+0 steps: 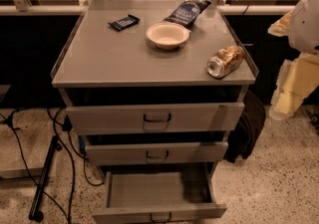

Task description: Place orange can into bottom drawer

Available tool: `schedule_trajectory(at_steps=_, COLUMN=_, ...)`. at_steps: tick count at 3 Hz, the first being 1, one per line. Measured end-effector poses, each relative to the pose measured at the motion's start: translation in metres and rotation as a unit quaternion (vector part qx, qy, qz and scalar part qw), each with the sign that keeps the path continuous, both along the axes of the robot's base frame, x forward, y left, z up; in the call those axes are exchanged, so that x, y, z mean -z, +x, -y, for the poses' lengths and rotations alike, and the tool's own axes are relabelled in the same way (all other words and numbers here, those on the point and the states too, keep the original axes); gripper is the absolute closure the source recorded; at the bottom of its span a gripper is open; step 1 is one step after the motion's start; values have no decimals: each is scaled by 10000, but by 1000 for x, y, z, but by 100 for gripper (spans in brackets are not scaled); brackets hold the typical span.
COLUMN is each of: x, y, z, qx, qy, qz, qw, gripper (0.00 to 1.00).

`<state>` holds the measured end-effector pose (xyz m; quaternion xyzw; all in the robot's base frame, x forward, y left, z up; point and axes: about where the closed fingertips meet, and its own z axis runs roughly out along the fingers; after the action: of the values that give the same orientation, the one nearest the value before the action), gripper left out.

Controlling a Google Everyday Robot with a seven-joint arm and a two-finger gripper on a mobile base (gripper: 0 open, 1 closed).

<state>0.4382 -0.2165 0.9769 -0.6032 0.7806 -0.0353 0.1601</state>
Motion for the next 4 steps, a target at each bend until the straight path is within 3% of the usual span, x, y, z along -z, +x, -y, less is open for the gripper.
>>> schedule_trajectory(at_steps=1, x=0, y=0, z=0, qx=0, qy=0, qz=0, qw=10000, gripper=0)
schedule_trajectory(at_steps=2, x=1, y=9, z=1, qx=193, qy=51, qz=73, qw=9998, gripper=0)
schedule_trajectory(at_steps=4, x=17, y=54, z=3, qx=919, qy=427, qz=285, qw=9944, gripper=0)
